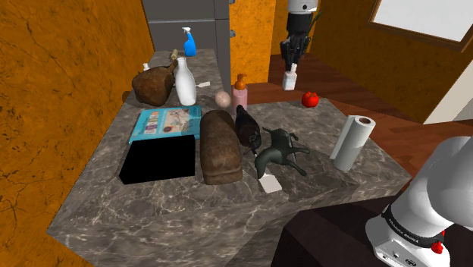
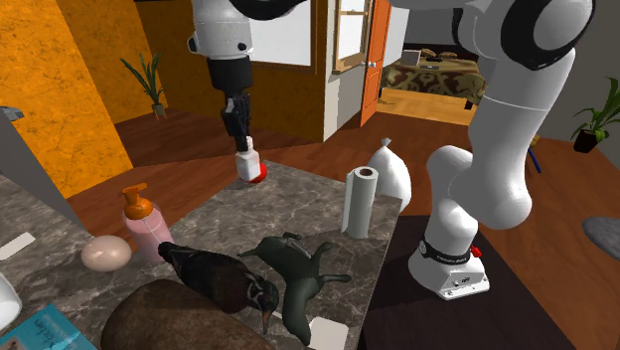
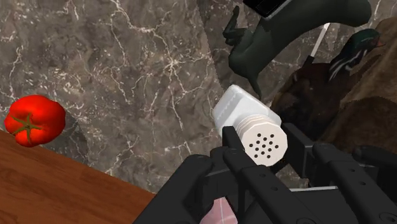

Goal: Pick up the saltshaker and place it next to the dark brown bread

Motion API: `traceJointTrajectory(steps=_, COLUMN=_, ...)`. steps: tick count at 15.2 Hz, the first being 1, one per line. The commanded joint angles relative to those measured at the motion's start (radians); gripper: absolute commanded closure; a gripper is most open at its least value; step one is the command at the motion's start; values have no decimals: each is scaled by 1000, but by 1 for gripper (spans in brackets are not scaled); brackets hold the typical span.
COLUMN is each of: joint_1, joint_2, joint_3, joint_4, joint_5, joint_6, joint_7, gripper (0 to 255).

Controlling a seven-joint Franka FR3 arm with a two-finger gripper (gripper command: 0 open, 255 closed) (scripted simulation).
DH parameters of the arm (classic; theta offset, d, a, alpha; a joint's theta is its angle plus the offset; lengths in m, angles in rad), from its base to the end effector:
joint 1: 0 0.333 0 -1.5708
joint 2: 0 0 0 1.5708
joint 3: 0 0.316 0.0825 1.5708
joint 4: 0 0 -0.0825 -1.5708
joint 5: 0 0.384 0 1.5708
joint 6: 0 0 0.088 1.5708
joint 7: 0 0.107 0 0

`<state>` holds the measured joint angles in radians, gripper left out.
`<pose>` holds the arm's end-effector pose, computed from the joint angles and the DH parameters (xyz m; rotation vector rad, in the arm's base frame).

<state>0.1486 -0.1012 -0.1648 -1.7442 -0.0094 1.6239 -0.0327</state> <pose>0.5253 -0.0135 0.6009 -3.1336 -0.0283 0.0318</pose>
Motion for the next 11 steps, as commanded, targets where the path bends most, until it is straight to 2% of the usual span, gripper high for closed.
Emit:
traceJointTrajectory(steps=1, joint_1=23, joint_2=-1, joint_3=29, joint_4=1, joint_5=3, joint_6=-2, joint_7=54, gripper=255)
traceJointTrajectory(steps=11, joint_1=131, joint_2=57, joint_3=157, joint_4=67, joint_5=21, joint_6=-8, joint_7=288, gripper=255)
